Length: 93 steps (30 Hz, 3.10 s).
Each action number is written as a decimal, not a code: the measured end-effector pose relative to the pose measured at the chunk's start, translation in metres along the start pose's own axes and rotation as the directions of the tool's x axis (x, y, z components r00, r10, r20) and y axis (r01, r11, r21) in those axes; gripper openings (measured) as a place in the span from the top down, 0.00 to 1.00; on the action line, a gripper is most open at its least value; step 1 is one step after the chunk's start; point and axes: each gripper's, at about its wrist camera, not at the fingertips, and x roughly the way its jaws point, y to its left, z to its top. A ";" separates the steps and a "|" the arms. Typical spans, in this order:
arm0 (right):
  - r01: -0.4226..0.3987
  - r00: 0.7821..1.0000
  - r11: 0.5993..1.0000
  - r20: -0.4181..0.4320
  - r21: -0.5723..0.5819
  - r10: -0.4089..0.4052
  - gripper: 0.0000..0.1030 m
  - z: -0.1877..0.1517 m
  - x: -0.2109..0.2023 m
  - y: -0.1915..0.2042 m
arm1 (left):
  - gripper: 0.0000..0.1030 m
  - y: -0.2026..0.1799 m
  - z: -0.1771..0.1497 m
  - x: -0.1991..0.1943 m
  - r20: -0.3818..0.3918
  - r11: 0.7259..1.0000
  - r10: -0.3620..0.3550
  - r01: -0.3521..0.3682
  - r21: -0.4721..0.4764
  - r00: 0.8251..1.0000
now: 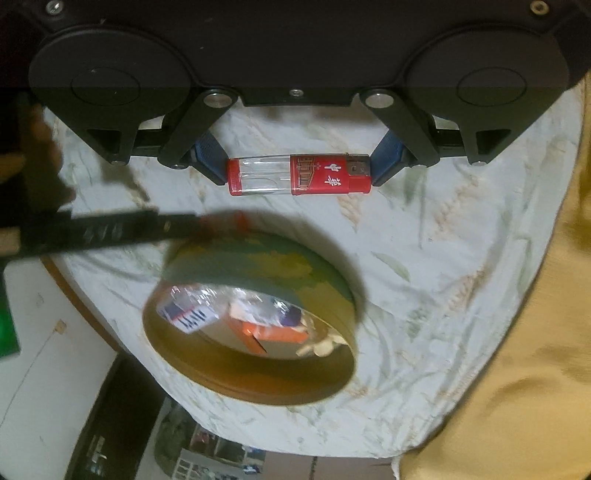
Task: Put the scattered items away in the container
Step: 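Carry the tube over the tin with the left gripper while the right gripper grasps the red lighter, then open the left gripper to drop the red-capped tube into the tin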
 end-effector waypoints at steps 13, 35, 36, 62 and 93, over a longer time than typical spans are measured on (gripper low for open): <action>0.051 0.999 0.999 -0.006 -0.008 -0.051 0.00 0.004 0.031 0.020 | 0.22 0.029 0.022 -0.026 0.083 0.999 0.041 -0.038 -0.036 0.996; 0.140 0.990 0.990 -0.017 -0.009 -0.140 0.02 0.002 0.062 0.020 | 0.22 0.060 0.054 -0.065 0.186 0.994 0.104 -0.095 -0.058 0.977; 0.140 0.990 0.990 -0.017 -0.009 -0.140 0.03 0.002 0.062 0.020 | 0.22 0.061 0.057 -0.067 0.190 0.994 0.098 -0.089 -0.056 0.977; 0.052 0.998 0.998 -0.024 -0.029 -0.053 0.20 -0.007 0.023 0.010 | 0.22 0.015 0.133 -0.069 0.263 0.991 0.042 -0.075 0.113 0.964; -0.016 1.000 0.999 0.025 0.043 0.015 0.20 -0.035 -0.041 -0.035 | 0.05 -0.040 0.194 0.045 0.046 0.986 -0.028 0.020 0.168 0.999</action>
